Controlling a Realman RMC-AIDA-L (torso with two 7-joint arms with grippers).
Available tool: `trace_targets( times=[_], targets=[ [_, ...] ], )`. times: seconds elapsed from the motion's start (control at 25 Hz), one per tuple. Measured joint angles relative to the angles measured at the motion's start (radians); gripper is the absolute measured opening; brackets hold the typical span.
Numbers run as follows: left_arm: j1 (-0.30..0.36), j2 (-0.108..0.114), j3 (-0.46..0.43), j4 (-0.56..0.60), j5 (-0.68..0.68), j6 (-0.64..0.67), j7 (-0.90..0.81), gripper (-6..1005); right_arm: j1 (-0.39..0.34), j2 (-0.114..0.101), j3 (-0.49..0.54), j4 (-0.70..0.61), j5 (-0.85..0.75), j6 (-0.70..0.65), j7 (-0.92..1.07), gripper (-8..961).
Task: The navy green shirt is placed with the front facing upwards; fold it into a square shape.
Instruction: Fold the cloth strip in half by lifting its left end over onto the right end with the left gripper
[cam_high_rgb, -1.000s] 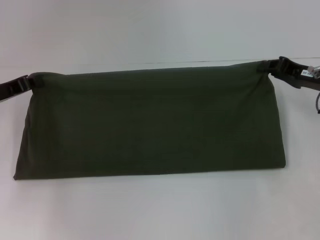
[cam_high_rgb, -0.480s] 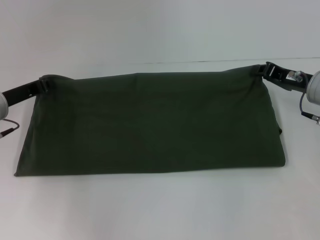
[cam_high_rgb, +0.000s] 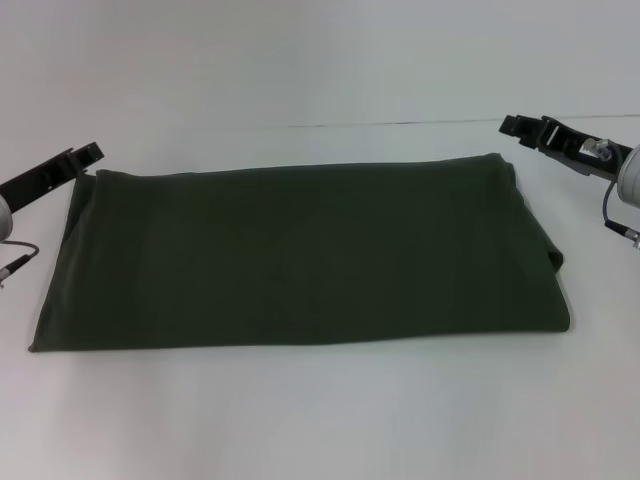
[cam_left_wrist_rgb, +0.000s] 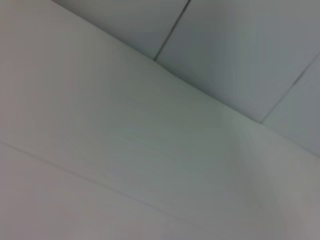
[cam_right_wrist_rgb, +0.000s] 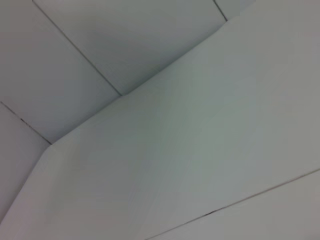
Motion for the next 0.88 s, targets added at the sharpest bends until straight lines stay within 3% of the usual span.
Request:
trace_targets(
  times=[0.04, 0.12, 0.28, 0.6, 0.72, 0.88],
  targets=[
    [0.002, 0.0, -0.001, -0.003, -0.01, -0.007, 0.007, 97, -0.001, 0.0, 0.001, 0.002, 0.004, 0.0, -0.003, 221],
    [0.006, 0.0, -0.003, -0.008, -0.028, -0.013, 0.022, 318, -0.004, 0.0, 0.005, 0.003, 0.01, -0.001, -0.01, 312],
    [0.03, 0.009, -0.004, -0.003, -0.053, 0.055, 0.031, 461, -0.021, -0.006, 0.005, -0.003, 0.026, -0.052, -0.016, 481],
    [0.091, 0.07, -0.01, 0.049, -0.043, 0.431, -0.082, 788, -0.078, -0.032, 0.004, -0.013, 0.037, -0.277, -0.038, 832],
    [0.098, 0.09, -0.01, 0.057, -0.011, 0.535, -0.129, 845, -0.107, -0.036, 0.002, -0.014, 0.034, -0.322, -0.039, 842],
    [0.081, 0.09, 0.012, 0.029, 0.055, 0.502, -0.124, 863, -0.135, -0.031, 0.001, -0.006, 0.031, -0.354, -0.06, 855]
  ],
)
